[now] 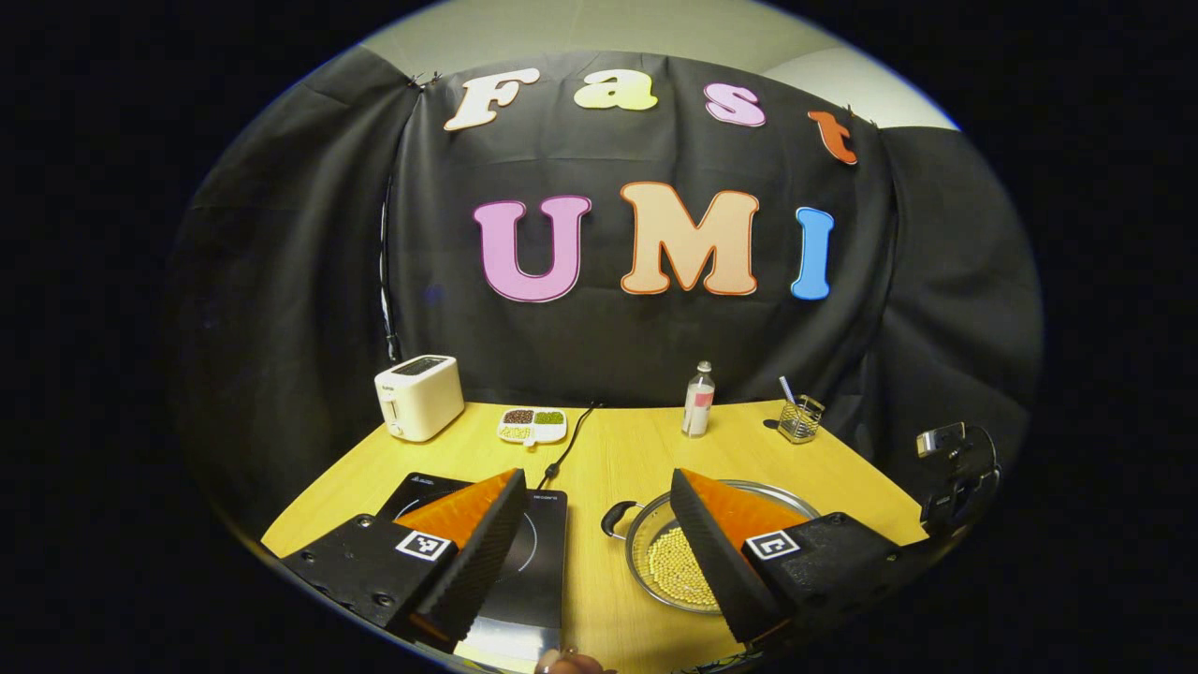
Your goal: First push the handle of the pot to place it horizontally, then grasp the pot with both hands and set it on the induction cooktop.
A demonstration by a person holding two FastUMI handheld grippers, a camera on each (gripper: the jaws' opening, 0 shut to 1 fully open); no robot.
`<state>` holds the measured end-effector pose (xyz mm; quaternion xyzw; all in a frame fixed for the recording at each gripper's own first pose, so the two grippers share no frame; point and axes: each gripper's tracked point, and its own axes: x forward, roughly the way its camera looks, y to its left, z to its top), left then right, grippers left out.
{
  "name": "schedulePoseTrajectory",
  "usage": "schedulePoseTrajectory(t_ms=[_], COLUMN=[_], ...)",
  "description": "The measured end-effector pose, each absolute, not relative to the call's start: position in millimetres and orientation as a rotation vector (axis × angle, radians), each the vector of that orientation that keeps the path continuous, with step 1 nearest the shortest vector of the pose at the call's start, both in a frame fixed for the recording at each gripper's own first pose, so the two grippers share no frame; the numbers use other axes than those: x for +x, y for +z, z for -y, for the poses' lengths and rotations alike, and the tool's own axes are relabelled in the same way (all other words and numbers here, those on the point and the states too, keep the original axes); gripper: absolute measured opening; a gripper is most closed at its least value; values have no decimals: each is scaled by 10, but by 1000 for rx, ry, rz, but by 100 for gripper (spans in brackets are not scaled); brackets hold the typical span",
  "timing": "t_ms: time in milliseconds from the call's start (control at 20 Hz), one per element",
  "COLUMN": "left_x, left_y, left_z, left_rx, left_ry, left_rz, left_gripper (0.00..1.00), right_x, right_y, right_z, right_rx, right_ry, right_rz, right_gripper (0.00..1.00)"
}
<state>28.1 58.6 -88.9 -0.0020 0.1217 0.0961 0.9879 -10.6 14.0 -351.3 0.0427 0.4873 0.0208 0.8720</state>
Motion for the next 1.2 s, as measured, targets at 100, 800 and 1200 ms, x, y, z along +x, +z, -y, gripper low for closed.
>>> schedulePoseTrajectory(t_ms=[100, 800, 1200], left_x=[295, 326, 308], left_y=[-880, -891, -895], left_z=[-616, -698, -768], left_rx=[0, 16, 4], left_ry=[199, 235, 267], left_rz=[-243, -248, -249], left_gripper=[99, 99, 99], right_x=[-28, 436, 589], right_y=[-3534, -3628, -3588], right_z=[-96, 46, 65], right_rx=[73, 35, 25], right_ry=[42, 78, 90], right_rz=[-1011, -993, -978], right_gripper=[11, 3, 3])
